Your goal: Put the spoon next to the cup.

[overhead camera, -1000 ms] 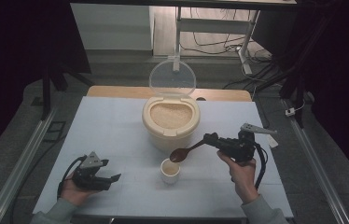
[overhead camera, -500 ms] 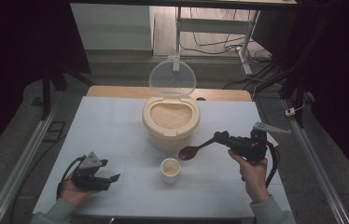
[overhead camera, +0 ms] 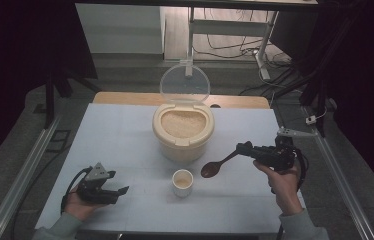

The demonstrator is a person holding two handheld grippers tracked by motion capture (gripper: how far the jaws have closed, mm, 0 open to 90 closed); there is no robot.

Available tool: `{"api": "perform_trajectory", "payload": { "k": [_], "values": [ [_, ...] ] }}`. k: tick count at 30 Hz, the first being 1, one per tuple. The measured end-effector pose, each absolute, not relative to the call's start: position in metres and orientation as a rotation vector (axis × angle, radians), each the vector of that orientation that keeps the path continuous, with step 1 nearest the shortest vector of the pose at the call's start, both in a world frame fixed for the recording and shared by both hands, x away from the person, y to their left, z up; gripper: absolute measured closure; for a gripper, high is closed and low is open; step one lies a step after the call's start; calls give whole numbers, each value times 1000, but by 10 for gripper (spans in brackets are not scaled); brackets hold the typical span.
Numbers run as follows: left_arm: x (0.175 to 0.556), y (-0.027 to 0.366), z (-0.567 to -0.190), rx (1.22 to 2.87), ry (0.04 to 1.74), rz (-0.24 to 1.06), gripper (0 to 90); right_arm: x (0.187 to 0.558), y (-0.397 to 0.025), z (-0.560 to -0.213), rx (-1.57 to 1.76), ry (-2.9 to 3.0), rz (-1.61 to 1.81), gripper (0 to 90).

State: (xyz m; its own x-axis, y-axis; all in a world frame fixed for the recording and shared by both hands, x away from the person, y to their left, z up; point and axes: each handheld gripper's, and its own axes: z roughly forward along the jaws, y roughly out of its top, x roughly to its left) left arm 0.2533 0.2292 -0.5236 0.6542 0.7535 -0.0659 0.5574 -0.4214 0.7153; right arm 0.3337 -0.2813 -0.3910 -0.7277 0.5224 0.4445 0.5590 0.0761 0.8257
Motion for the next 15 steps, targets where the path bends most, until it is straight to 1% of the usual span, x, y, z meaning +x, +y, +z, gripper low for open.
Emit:
{"api": "perform_trajectory", "payload": {
  "k": [15],
  "values": [
    [253, 228, -524, 2144, 1007, 345, 234, 337, -268, -409, -1079, -2361, -1527, 828]
  ]
}}
